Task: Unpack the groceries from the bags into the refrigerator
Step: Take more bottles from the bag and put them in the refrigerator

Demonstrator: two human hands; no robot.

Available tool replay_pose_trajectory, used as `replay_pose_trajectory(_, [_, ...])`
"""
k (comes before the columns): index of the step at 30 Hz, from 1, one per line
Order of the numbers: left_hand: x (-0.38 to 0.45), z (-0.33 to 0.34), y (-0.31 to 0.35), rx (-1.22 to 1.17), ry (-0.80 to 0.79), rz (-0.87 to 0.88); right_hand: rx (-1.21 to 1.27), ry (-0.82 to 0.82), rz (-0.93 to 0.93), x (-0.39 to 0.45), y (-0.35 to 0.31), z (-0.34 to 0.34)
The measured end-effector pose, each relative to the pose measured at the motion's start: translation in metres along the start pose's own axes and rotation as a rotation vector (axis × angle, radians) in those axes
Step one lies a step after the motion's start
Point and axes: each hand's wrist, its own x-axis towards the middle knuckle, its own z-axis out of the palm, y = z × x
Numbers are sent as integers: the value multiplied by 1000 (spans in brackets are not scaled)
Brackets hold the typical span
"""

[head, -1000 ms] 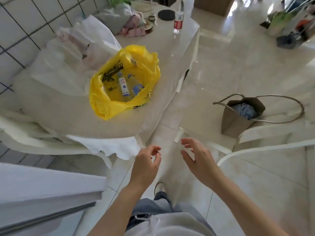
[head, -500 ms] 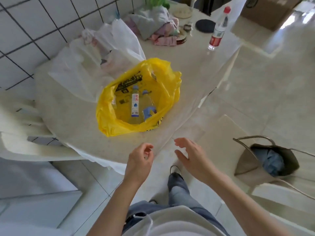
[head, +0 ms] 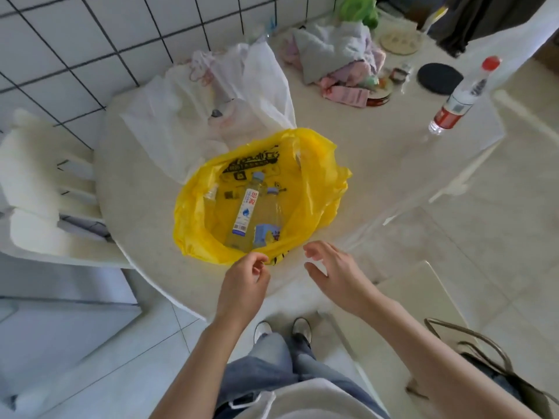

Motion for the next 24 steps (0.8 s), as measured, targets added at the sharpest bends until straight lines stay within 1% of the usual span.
replay_pose_trajectory(2, [14, -3, 0, 25, 14, 3, 23, -9, -14, 21, 0, -2])
replay_pose_trajectory(5, [38, -9, -1, 57, 31, -13, 84, -24, 42, 55, -5, -2])
replay_pose_trajectory(12, [116, -16, -19, 140, -6, -103, 158, -116, 289, 131, -18, 14])
replay_pose_trajectory(17, [158, -11, -29, 155, -37, -194, 76, -204, 474, 167, -20, 31])
replay_pose_trajectory(20, [170, -7, -35, 204, -76, -231, 44, -303, 583, 181, -21, 37])
replay_pose_trajectory(24, [180, -6, -45, 182, -135, -260, 171, -329, 757, 195, -16, 46])
